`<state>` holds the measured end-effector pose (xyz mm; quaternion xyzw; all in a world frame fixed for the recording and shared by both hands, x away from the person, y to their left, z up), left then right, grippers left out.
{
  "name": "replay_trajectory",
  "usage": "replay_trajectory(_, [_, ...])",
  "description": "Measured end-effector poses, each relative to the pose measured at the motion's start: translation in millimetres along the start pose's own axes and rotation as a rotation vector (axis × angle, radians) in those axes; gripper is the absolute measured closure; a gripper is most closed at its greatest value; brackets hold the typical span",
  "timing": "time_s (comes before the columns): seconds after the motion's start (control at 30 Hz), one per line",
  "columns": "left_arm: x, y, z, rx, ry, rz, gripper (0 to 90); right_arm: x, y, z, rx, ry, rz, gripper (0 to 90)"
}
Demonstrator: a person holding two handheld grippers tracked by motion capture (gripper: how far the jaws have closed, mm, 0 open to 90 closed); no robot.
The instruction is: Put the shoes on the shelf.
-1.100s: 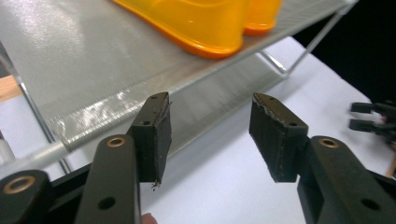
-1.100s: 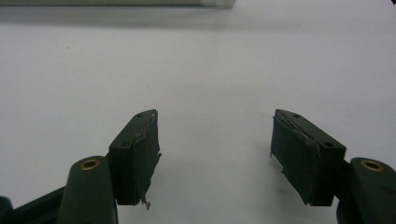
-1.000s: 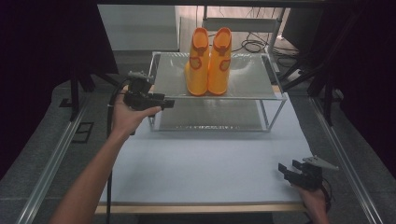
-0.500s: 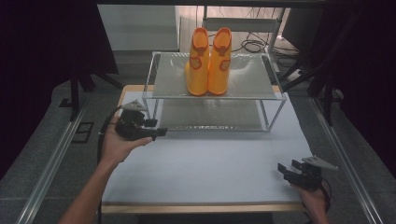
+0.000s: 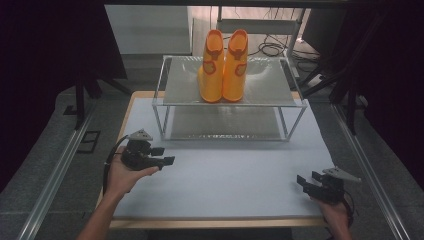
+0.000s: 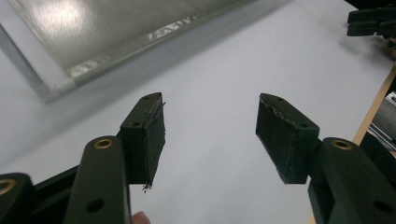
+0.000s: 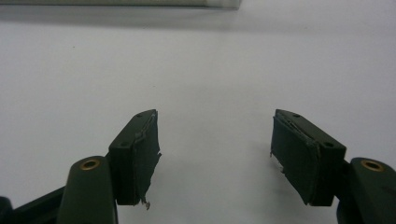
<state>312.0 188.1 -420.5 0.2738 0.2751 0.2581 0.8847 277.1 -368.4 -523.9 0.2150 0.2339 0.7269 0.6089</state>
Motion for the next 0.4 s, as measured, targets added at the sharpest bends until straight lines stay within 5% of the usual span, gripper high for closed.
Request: replay_trajectory(0.4, [-1.7, -7.3, 4.4, 0.02, -0.011, 0.012, 40.7, 0.3, 1.6, 2.3, -0.013, 0.001, -0.004, 31.8])
Point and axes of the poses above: each handheld gripper's, and its own axes: y roughly backward along the jaws, z roughly out of its top, x roughly to its left, the point moved 1 cm from there along -y, roughly forward along the jaws, and after that the axes turned 9 degrees about -z, right-handed, at the moved point
